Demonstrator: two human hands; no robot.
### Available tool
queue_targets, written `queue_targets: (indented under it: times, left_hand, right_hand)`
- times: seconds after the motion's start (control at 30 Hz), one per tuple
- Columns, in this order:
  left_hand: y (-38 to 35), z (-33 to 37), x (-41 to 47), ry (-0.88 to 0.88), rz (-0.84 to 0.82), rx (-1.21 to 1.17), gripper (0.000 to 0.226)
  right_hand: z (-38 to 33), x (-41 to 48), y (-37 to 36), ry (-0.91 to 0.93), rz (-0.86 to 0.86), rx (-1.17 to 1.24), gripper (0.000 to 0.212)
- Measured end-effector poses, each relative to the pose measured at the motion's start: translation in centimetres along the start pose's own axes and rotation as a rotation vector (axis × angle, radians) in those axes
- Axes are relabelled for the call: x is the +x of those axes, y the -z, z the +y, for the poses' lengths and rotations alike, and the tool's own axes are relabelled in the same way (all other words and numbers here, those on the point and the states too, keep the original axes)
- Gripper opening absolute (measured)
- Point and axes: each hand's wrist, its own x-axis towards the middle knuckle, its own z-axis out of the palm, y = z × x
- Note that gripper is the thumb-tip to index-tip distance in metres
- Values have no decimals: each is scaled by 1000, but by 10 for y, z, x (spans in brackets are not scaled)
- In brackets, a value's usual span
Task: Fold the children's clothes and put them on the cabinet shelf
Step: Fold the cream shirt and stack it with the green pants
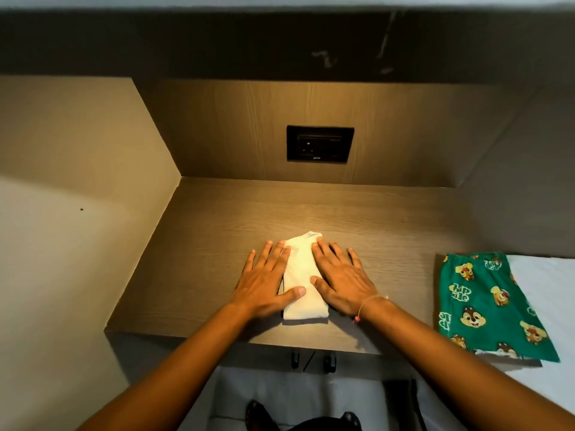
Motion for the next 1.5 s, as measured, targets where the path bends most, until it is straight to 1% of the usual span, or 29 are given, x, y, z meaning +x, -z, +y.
queue_targets:
  times: [0.07, 0.1, 0.13, 0.2, 0.27, 0.37, 0.43, 0.5, 0.57, 0.63, 0.7, 0.73, 0.83, 0.9, 0.93, 1.03, 1.2, 1.3, 1.37, 1.43, 1.5]
  left_hand:
    - [0, 11, -8, 197, 170, -140, 85]
    - [1, 17, -9, 288, 238, -147, 76]
    - [2, 23, -8, 352, 266, -122, 66]
    - [6, 32, 0, 431, 208, -98, 54]
    - [12, 37, 9, 514, 129, -168, 47]
    - [19, 41, 20, 626, 56, -297, 35]
    - [20, 43, 24, 666, 58, -352, 29]
    - [18, 44, 22, 682, 102, -415, 26]
    - [16, 43, 19, 668, 149, -513, 26]
    - [17, 43, 16, 594, 202, -706, 29]
    - [24, 52, 13, 489, 261, -900, 37]
    - [28, 58, 11, 443, 286, -953, 40]
    - [38, 89, 8, 316, 288, -1009, 49]
    - [41, 116, 9, 233, 255, -1123, 61]
    - [42, 132, 10, 193, 226, -1199, 68]
    - [36, 189, 18, 82, 144, -1334, 79]
    - [11, 285, 43, -46, 17, -1447, 79]
    - [-3, 320, 61, 18, -72, -1395, 81]
    - [-11, 328, 70, 43, -93, -1246, 86]
    - [-21, 324, 73, -38, -54, -916, 91]
    - [-31, 312, 72, -132, 62, -546, 97]
  right_hand:
    - [-8, -12, 0, -171, 188, 114, 65]
    - [-14, -15, 0, -265, 237, 138, 59]
    - [-19, -15, -1, -340, 237, 141, 56]
    - [-29, -9, -1, -431, 172, 135, 53]
    - [-34, 0, 2, -490, 138, 173, 49]
    - [-35, 7, 6, -590, 130, 312, 36]
    - [-38, 9, 5, -640, 153, 386, 30]
    - [-44, 7, 3, -658, 210, 442, 25]
    - [-50, 4, 1, -656, 269, 551, 19]
    - [-50, -1, 5, -624, 320, 756, 17]
    - [-45, -10, 14, -565, 389, 960, 24]
    - [-41, -16, 19, -527, 429, 1013, 28]
    - [-23, -43, 35, -415, 502, 1032, 40]
    - [-6, -67, 47, -378, 529, 1079, 49]
    - [6, -79, 53, -387, 548, 1098, 53]
    - [46, -123, 73, -498, 606, 1077, 57]
    - [115, -185, 98, -723, 664, 825, 59]
    - [153, -196, 100, -832, 616, 748, 59]
    - [170, -194, 94, -882, 546, 681, 59]
    - [178, -193, 79, -909, 492, 579, 56]
    - [179, -197, 64, -885, 498, 451, 55]
